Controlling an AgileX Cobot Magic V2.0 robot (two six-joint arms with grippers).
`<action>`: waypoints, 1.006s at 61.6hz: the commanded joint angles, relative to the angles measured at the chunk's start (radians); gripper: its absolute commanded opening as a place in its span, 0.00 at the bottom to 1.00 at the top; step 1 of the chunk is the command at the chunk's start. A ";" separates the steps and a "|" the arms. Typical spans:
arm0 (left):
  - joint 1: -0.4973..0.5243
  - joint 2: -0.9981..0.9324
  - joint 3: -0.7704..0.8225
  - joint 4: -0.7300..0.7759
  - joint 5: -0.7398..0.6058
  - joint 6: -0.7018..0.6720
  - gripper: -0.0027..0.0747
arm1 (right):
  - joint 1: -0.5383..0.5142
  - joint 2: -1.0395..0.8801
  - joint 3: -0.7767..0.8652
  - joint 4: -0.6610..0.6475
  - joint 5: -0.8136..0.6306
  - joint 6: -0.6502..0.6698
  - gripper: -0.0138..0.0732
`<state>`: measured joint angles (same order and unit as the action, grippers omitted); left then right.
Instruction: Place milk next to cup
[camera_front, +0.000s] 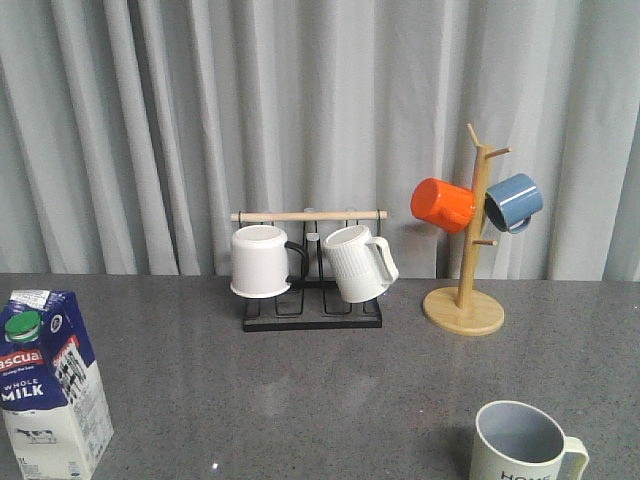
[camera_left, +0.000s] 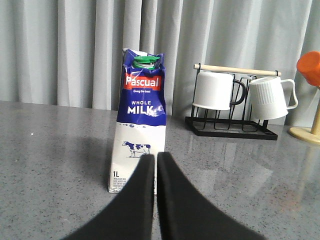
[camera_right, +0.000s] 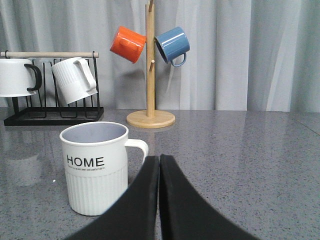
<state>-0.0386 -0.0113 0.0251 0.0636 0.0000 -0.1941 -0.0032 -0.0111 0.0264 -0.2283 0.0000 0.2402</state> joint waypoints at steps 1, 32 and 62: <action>0.002 -0.003 0.024 -0.002 -0.071 -0.008 0.03 | -0.005 -0.010 0.009 -0.001 -0.066 -0.011 0.15; 0.002 -0.003 0.024 -0.002 -0.072 -0.008 0.03 | -0.005 -0.010 0.009 -0.009 -0.066 -0.012 0.15; 0.002 -0.003 0.019 -0.003 -0.291 -0.014 0.03 | -0.005 -0.010 0.007 0.132 -0.214 -0.003 0.15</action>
<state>-0.0386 -0.0113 0.0251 0.0636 -0.1345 -0.1954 -0.0032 -0.0111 0.0264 -0.1500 -0.1143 0.2400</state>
